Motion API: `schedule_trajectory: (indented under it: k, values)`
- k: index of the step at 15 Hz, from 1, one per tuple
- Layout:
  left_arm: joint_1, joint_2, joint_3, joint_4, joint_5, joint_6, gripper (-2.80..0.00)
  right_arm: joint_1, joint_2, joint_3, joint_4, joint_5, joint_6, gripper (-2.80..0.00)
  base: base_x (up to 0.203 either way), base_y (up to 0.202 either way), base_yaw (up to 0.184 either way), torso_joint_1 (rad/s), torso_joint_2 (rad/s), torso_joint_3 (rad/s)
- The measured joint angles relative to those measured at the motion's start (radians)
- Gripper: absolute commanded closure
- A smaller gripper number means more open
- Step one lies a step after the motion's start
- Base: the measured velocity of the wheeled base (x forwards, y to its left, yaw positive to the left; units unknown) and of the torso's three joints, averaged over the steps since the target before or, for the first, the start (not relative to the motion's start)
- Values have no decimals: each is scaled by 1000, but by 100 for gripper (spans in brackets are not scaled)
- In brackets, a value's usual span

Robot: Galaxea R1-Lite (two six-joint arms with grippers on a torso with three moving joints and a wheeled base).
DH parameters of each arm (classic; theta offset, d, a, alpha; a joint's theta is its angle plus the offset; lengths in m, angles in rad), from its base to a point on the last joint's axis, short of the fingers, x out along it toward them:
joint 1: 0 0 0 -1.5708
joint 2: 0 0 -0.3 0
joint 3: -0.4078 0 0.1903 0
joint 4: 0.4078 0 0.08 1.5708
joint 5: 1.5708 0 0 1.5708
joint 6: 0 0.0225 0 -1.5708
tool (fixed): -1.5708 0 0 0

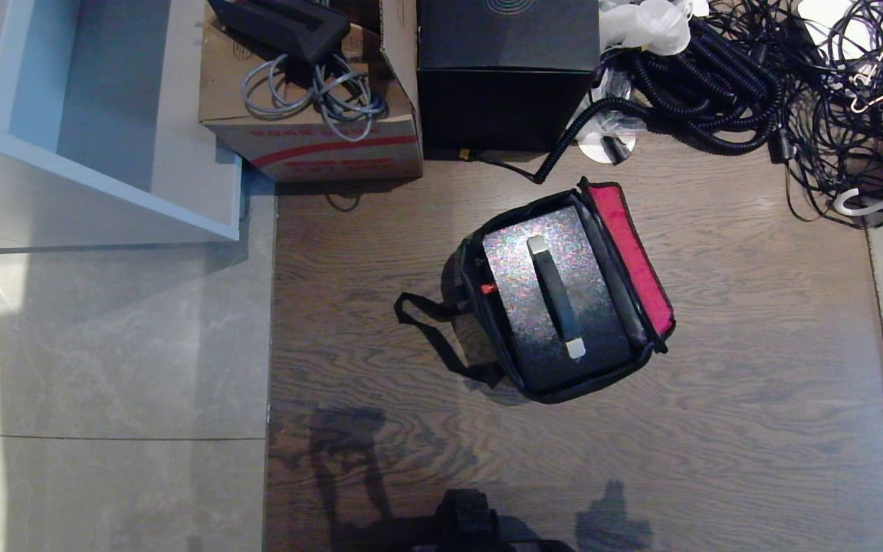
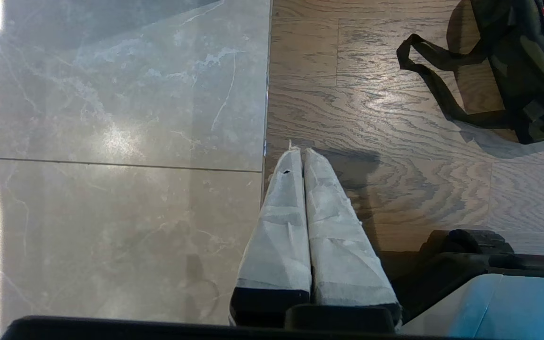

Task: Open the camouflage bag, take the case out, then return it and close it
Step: Close the top of the storage box

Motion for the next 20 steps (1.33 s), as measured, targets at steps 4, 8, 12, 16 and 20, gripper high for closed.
schedule_trajectory:
  k: [4, 8, 12, 16, 20]
  values:
    - [0, 0, 0, 0, 0, 0, 0, 0, 0, 0, 0, 0, 0, 0, 0, 0, 0, 0, 0, 0]
    - [0, 0, 0, 0, 0, 0, 0, 0, 1, 0, 0, 0, 0, 0, 0, 0, 0, 0, 0, 0]
    - [0, 0, 0, 0, 0, 0, 0, 0, 1, 0, 0, 0, 0, 0, 0, 0, 0, 0, 0, 0]
    - [0, 0, 0, 0, 0, 0, 0, 0, 1, 0, 0, 0, 0, 0, 0, 0, 0, 0, 0, 0]
    - [0, 0, 0, 0, 0, 0, 0, 0, 2, 0, -3, 2, -8, 0, 0, 0, 0, 0, 0, 0]
